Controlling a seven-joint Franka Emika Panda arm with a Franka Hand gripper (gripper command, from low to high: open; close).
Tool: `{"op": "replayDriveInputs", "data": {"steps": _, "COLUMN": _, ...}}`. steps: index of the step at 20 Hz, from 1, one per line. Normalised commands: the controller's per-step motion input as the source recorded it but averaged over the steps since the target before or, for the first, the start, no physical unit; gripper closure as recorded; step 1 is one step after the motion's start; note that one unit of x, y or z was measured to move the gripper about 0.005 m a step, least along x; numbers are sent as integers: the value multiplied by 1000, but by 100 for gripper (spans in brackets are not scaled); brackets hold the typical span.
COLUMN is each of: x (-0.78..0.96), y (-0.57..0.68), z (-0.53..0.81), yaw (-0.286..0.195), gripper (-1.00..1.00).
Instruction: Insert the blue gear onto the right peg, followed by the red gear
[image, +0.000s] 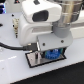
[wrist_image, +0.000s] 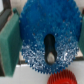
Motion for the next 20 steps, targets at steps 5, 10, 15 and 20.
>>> {"op": "replayDriveInputs", "data": {"steps": 5, "x": 8, "y": 90, "z": 38, "yaw": 0, "gripper": -100}}
{"op": "replayDriveInputs", "data": {"steps": 10, "x": -108, "y": 145, "z": 440, "yaw": 0, "gripper": -100}}
{"op": "replayDriveInputs", "data": {"steps": 15, "x": -212, "y": 94, "z": 473, "yaw": 0, "gripper": -100}}
{"op": "replayDriveInputs", "data": {"steps": 20, "x": -444, "y": 91, "z": 253, "yaw": 0, "gripper": -100}}
